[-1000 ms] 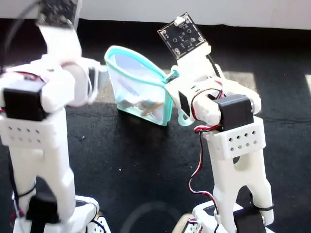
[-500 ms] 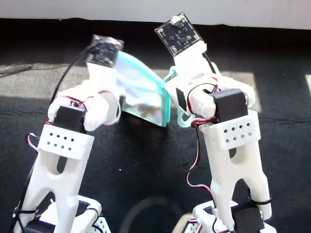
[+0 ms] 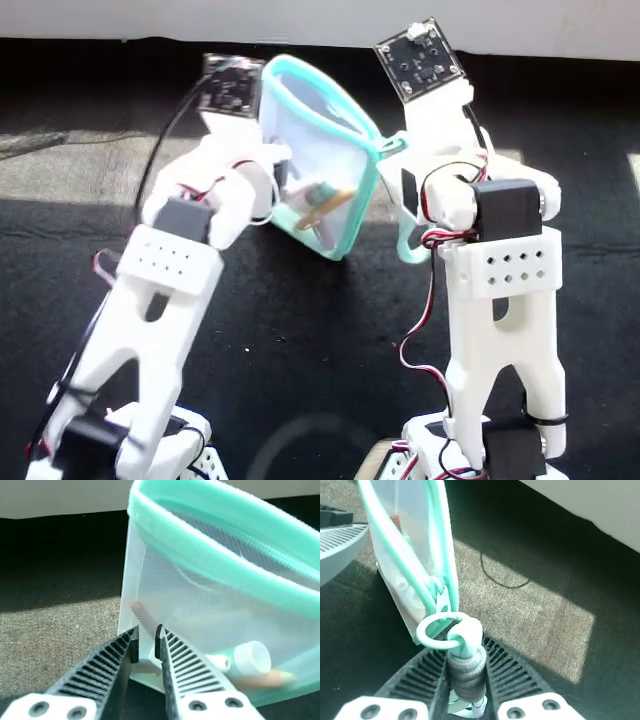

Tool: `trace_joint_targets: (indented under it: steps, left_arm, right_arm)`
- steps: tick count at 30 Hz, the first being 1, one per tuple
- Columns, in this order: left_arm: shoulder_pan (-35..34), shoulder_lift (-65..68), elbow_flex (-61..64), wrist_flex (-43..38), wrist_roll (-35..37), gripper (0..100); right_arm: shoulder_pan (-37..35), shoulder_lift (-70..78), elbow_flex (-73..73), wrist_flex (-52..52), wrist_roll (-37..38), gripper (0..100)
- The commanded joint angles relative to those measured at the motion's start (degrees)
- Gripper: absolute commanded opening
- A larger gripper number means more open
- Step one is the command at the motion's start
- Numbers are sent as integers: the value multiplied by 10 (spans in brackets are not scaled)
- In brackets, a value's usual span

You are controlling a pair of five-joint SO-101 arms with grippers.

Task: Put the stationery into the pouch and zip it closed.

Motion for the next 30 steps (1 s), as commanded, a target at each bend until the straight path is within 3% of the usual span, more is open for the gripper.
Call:
trace_joint_targets:
  steps: [1, 9, 15, 18, 22, 30]
  left_arm:
    - [9, 44, -87, -10, 6, 91]
    - [29, 63, -206, 135, 6, 91]
    - [74, 62, -214, 186, 6, 91]
    - [77, 67, -211, 174, 6, 91]
    - [75, 68, -209, 99, 6, 91]
    - [75, 69, -209, 56, 5, 91]
  right_arm:
    - [8, -27, -29, 22, 6, 5]
    - [10, -66, -29, 20, 6, 5]
    - [10, -82, -25, 19, 6, 5]
    - [10, -84, -25, 19, 6, 5]
    - [10, -87, -25, 23, 6, 5]
    - [11, -88, -29, 36, 6, 5]
